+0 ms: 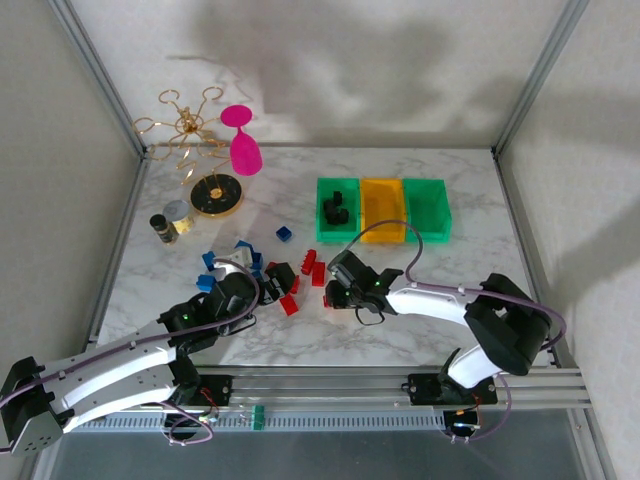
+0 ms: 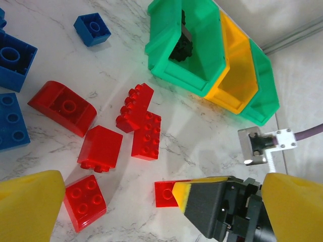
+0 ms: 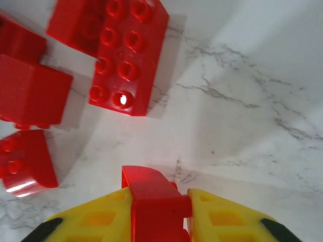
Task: Sort the legos into containers by color
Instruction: Pick up the lego from the bottom-center of the table, then place the lego in the container.
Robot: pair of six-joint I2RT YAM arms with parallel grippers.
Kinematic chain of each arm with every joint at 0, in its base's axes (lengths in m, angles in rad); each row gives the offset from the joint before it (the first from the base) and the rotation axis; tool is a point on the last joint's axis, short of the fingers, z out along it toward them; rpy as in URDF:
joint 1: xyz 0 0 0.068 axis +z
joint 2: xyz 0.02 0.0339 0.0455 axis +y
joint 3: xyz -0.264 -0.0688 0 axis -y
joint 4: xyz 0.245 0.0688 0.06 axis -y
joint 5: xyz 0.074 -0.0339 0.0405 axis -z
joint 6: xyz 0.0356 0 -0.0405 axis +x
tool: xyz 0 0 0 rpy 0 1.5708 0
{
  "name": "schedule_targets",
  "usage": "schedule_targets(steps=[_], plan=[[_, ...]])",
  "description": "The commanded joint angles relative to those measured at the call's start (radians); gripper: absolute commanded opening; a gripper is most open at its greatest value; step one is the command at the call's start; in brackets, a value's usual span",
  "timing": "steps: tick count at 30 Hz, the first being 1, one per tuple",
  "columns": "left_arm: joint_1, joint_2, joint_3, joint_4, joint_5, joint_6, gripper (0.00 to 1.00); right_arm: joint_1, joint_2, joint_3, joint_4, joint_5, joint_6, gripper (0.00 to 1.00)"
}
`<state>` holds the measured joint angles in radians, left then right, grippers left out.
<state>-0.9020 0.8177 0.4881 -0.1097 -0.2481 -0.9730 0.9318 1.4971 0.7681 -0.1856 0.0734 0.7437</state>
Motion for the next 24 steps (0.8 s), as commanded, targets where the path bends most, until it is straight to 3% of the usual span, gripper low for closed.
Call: schedule_targets(steps=[1, 6, 13, 24], plan=[[-0.008, -0.014, 0.028, -0.029, -0.023, 0.006, 0.99, -0.015, -0.047, 0.049, -0.039, -0.004, -0.028, 0.26], [-0.008, 0.008, 0.064, -0.024, -0.023, 0.036, 1.0, -0.082, -0.106, 0.081, -0.091, 0.01, -0.075, 0.27], [-0.006, 0.097, 0.137, -0.004, -0.019, 0.095, 1.0, -0.301, -0.156, 0.137, -0.119, 0.013, -0.172, 0.27], [0.012, 0.27, 0.25, 0.078, 0.006, 0.158, 1.0, -0.545, 0.044, 0.344, -0.069, 0.086, -0.287, 0.28]])
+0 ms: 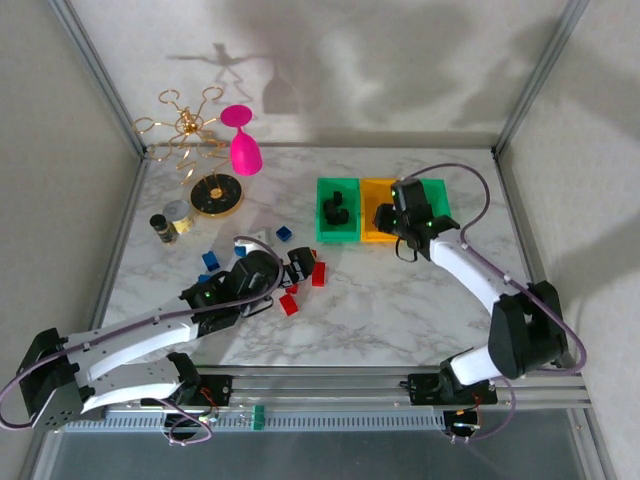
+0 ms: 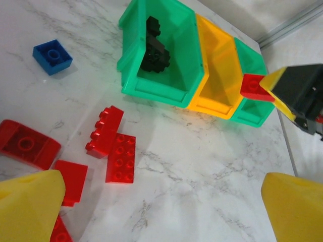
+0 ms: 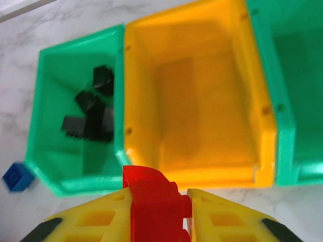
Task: Sort the legos into containers by color
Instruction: Place the lego in the container.
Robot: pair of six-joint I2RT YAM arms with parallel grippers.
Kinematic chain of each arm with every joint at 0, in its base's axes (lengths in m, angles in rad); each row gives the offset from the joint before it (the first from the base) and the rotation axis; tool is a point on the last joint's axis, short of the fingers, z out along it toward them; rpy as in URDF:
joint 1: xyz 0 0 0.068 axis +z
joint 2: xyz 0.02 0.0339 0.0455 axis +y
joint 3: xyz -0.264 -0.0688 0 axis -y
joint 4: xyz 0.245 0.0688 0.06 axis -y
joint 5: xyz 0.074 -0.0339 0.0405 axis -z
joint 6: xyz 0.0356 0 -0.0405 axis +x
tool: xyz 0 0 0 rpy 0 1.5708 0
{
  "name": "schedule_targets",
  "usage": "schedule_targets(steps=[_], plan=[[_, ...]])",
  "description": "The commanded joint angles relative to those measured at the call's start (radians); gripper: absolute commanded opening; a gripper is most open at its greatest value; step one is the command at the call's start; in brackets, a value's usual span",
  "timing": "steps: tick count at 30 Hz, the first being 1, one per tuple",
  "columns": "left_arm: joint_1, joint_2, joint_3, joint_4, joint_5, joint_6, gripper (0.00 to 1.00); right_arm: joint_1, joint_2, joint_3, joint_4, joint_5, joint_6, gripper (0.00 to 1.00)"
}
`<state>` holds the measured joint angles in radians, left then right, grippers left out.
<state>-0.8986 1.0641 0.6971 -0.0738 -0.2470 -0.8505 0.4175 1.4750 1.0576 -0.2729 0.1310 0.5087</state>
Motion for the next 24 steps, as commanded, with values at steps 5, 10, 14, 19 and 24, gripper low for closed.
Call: schedule_targets(steps=[5, 10, 14, 19, 24], plan=[[0.029, 0.077, 0.064, 0.073, 0.028, 0.043, 1.0, -0.064, 0.221, 0.166, 0.05, 0.028, -0.095, 0.29], [0.051, 0.096, 0.07, 0.084, 0.041, 0.048, 1.0, -0.074, 0.347, 0.265, 0.044, 0.054, -0.133, 0.33], [0.066, 0.094, 0.07, 0.083, 0.051, 0.048, 1.0, -0.079, 0.377, 0.301, 0.033, 0.05, -0.143, 0.39], [0.072, 0.083, 0.07, 0.08, 0.05, 0.048, 1.0, -0.078, 0.345, 0.302, 0.021, 0.043, -0.147, 0.48], [0.072, 0.069, 0.068, 0.078, 0.058, 0.039, 1.0, -0.074, 0.26, 0.249, 0.021, -0.013, -0.132, 0.5]])
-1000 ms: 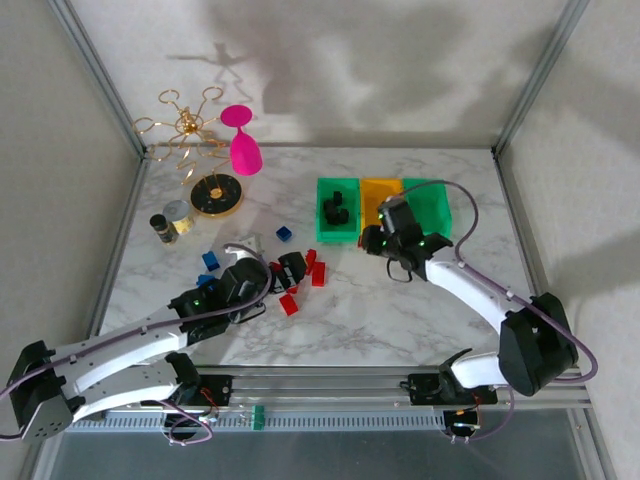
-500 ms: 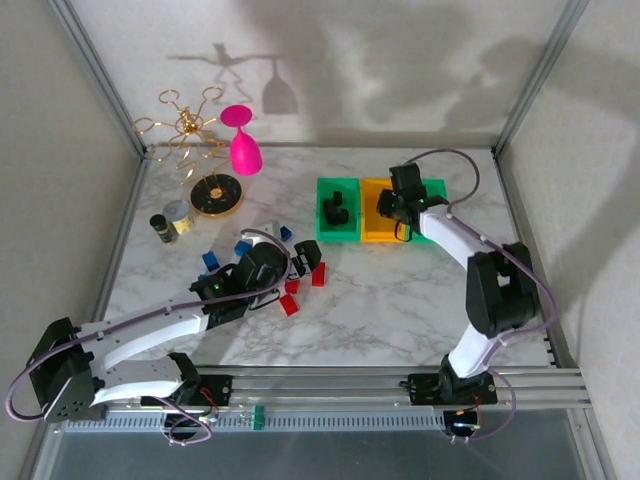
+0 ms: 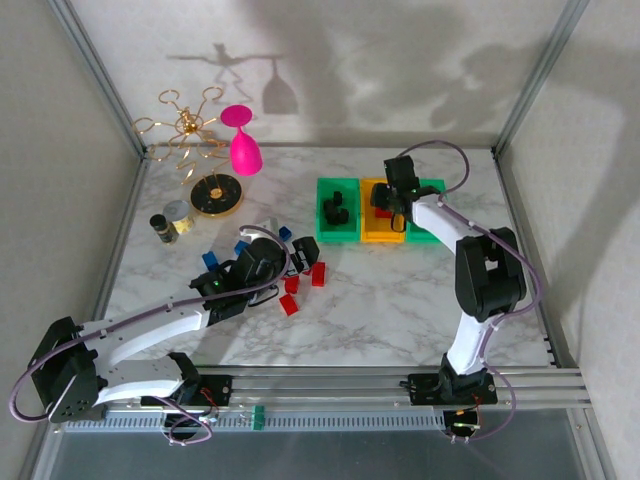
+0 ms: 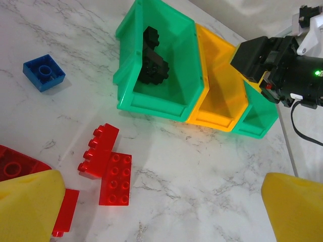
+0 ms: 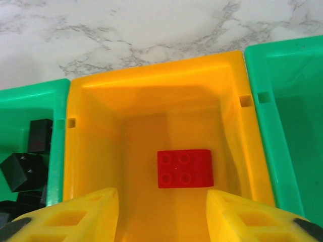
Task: Sort the legos into containers by color
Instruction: Place the lego in the container.
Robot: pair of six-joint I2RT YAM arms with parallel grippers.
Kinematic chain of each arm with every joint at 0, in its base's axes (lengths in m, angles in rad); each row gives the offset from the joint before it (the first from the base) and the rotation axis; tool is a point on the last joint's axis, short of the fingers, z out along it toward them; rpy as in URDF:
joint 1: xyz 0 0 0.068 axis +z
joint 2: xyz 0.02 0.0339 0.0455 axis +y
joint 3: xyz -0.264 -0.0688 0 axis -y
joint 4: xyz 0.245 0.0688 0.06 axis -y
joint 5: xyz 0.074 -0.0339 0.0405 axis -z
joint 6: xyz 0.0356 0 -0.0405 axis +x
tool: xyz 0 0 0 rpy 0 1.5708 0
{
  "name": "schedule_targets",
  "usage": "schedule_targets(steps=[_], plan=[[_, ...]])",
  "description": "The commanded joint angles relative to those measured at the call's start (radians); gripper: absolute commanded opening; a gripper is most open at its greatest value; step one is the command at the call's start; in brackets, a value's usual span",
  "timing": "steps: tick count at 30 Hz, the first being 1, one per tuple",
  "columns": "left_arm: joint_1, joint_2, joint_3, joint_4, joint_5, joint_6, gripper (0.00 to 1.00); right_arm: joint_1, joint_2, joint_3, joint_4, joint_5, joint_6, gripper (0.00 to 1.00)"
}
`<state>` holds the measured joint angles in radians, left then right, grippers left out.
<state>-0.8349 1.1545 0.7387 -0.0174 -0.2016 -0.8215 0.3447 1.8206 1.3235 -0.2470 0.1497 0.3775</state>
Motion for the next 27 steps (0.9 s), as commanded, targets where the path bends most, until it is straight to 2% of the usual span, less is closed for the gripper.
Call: schedule_targets(steps=[1, 8, 14, 21, 27], plan=[[0.008, -0.028, 0.024, 0.021, 0.016, 0.006, 1.0, 0.002, -0.107, -0.033, -0.007, -0.039, 0.004, 0.5], [0.008, -0.099, -0.011, -0.008, 0.008, -0.008, 1.0, 0.036, -0.247, -0.149, -0.029, -0.1, 0.024, 0.53], [0.008, -0.178, -0.066, -0.049, -0.004, -0.025, 1.0, 0.109, -0.344, -0.249, -0.043, -0.111, 0.053, 0.55], [0.007, -0.26, -0.126, -0.106, -0.015, -0.05, 1.0, 0.252, -0.387, -0.335, -0.038, -0.08, 0.106, 0.58], [0.008, -0.307, -0.173, -0.144, -0.036, -0.082, 0.99, 0.381, -0.343, -0.367, -0.004, -0.055, 0.165, 0.63]])
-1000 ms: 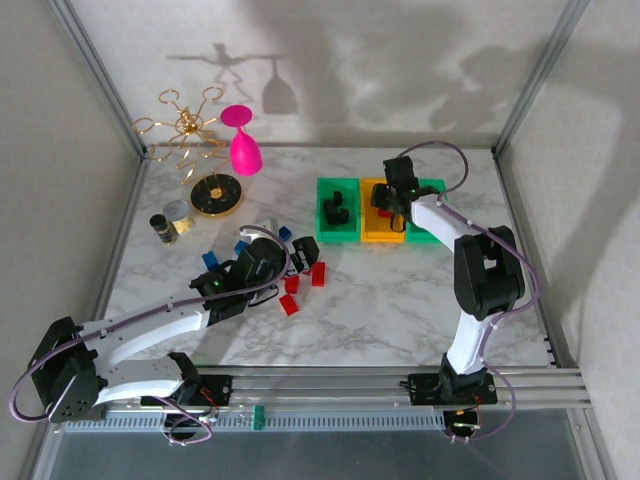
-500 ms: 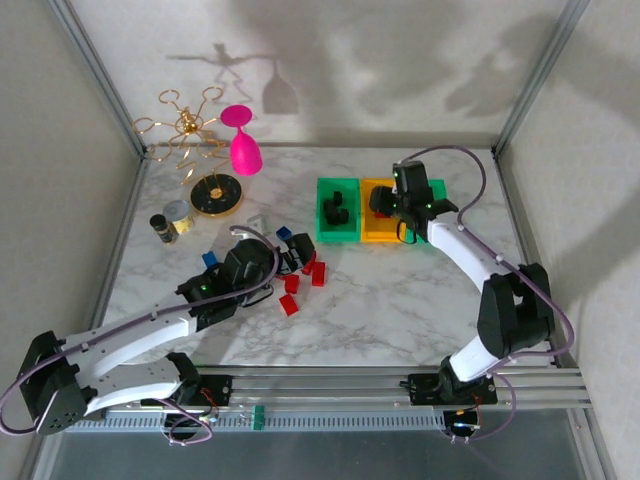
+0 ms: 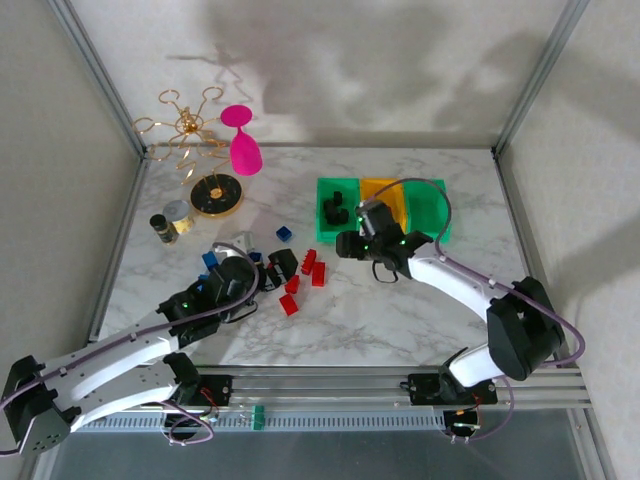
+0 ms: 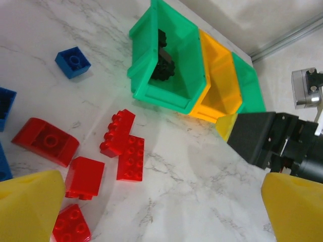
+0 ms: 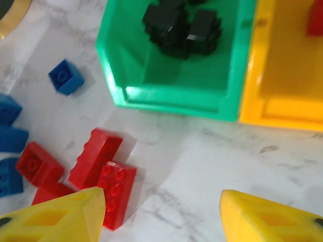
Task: Sort the legos into containers by color
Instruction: Place the lego in the container, then pick up the lego from the center of the table.
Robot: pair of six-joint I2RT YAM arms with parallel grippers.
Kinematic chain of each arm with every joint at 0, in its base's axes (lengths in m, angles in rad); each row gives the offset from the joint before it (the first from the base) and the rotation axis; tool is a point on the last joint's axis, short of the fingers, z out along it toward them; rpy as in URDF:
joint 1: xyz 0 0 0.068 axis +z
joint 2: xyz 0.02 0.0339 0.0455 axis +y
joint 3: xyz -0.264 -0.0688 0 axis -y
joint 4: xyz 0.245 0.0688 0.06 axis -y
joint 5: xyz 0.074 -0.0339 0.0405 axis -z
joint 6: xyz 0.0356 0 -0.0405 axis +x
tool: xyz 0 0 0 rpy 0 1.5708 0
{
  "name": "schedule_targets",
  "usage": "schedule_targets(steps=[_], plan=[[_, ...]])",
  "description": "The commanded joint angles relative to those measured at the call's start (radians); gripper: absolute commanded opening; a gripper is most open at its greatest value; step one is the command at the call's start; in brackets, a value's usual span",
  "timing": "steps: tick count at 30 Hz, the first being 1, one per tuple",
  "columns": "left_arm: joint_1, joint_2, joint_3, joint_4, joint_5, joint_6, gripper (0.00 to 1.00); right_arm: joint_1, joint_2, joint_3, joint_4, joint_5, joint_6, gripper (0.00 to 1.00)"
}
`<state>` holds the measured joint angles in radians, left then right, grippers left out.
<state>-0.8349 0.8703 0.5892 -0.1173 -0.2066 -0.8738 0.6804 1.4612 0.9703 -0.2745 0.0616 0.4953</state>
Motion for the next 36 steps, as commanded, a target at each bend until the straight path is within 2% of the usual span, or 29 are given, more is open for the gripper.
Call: schedule_targets(steps=[1, 11, 21, 29, 36], plan=[[0.007, -0.031, -0.032, -0.045, -0.033, -0.037, 1.0, 0.068, 0.032, -0.013, 0.034, 0.037, 0.053, 0.64], [0.008, -0.089, -0.072, -0.08, -0.06, -0.064, 1.0, 0.185, 0.208, 0.055, 0.058, 0.054, 0.108, 0.69], [0.007, -0.112, -0.097, -0.086, -0.077, -0.081, 1.0, 0.253, 0.36, 0.161, 0.001, 0.163, 0.109, 0.71], [0.008, -0.115, -0.096, -0.089, -0.079, -0.085, 1.0, 0.272, 0.415, 0.184, -0.028, 0.198, 0.109, 0.64], [0.008, -0.117, -0.097, -0.085, -0.076, -0.085, 1.0, 0.275, 0.408, 0.158, -0.055, 0.214, 0.115, 0.5]])
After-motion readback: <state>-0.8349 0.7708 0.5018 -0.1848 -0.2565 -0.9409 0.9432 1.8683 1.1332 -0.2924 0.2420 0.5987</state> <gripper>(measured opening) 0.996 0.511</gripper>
